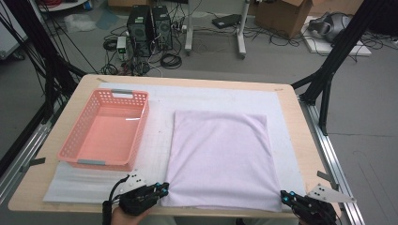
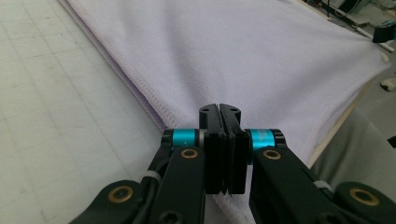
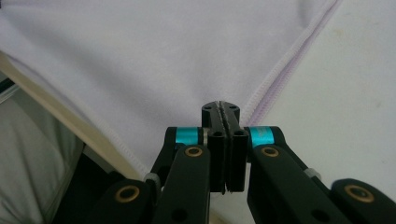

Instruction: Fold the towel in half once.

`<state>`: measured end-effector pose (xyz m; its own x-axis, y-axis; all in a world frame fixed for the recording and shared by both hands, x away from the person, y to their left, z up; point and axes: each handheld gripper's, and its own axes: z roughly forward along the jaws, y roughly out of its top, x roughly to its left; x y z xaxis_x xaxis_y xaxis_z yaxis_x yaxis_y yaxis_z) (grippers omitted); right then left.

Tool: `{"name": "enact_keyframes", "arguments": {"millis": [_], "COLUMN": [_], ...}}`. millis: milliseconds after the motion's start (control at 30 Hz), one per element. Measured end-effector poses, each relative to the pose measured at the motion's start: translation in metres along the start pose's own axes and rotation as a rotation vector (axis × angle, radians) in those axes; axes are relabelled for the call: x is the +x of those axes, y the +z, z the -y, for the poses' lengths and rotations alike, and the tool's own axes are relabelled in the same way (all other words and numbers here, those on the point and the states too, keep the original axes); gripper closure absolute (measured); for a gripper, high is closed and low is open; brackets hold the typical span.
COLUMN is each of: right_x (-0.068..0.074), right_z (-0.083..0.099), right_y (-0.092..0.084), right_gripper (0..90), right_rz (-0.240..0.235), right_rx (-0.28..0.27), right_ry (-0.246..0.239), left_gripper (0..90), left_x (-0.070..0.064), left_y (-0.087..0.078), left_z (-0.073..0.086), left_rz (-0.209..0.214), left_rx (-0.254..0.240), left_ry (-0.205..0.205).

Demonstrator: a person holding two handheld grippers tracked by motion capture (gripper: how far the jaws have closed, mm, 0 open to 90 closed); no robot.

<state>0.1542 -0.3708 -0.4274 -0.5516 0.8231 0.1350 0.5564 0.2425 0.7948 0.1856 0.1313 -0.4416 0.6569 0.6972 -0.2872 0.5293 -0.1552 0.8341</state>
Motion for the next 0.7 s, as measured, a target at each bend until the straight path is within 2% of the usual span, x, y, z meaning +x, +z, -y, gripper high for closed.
{"name": "enact_keyframes", "arguments": {"millis": [67, 133, 167, 200, 233, 333, 400, 433, 500, 600, 700], "right_x": [0.001, 0.001, 0.000, -0.002, -0.003, 0.001, 0.001, -0.001, -0.009, -0.030, -0.050], "right_z": [0.001, 0.003, 0.004, 0.005, 0.004, 0.000, -0.004, -0.007, -0.015, -0.031, -0.051], "right_y": [-0.002, 0.001, 0.003, 0.003, 0.004, 0.004, 0.011, 0.016, 0.027, 0.047, 0.069], "right_gripper": [90.0, 90.0, 88.5, 79.1, 76.7, 70.5, 63.4, 62.5, 61.0, 68.4, 71.6], "right_rz": [0.005, 0.053, 0.078, 0.075, 0.069, 0.052, 0.063, 0.072, 0.098, 0.140, 0.138], "right_rx": [0.011, 0.056, 0.062, 0.056, 0.043, 0.004, -0.013, -0.018, -0.027, -0.039, -0.041], "right_ry": [-0.002, -0.023, -0.017, 0.007, 0.028, 0.010, -0.008, -0.011, 0.006, 0.030, 0.084], "left_gripper": [88.0, 86.2, 78.3, 67.6, 60.3, 50.7, 48.8, 47.5, 46.7, 46.7, 46.6], "left_x": [-0.001, 0.002, 0.003, 0.005, 0.005, 0.005, 0.007, 0.009, 0.015, 0.025, 0.036], "left_y": [-0.001, 0.000, 0.001, 0.001, 0.001, 0.003, 0.008, 0.011, 0.015, 0.023, 0.029], "left_z": [0.001, 0.002, 0.001, 0.000, -0.001, -0.004, -0.006, -0.009, -0.015, -0.027, -0.037], "left_rz": [-0.002, -0.023, -0.036, -0.045, -0.046, -0.060, -0.063, -0.066, -0.067, -0.075, -0.084], "left_rx": [0.010, 0.009, 0.001, -0.009, -0.030, -0.067, -0.073, -0.074, -0.094, -0.121, -0.139], "left_ry": [0.002, -0.006, -0.015, -0.028, -0.037, -0.010, 0.000, 0.003, 0.001, 0.004, 0.001]}}
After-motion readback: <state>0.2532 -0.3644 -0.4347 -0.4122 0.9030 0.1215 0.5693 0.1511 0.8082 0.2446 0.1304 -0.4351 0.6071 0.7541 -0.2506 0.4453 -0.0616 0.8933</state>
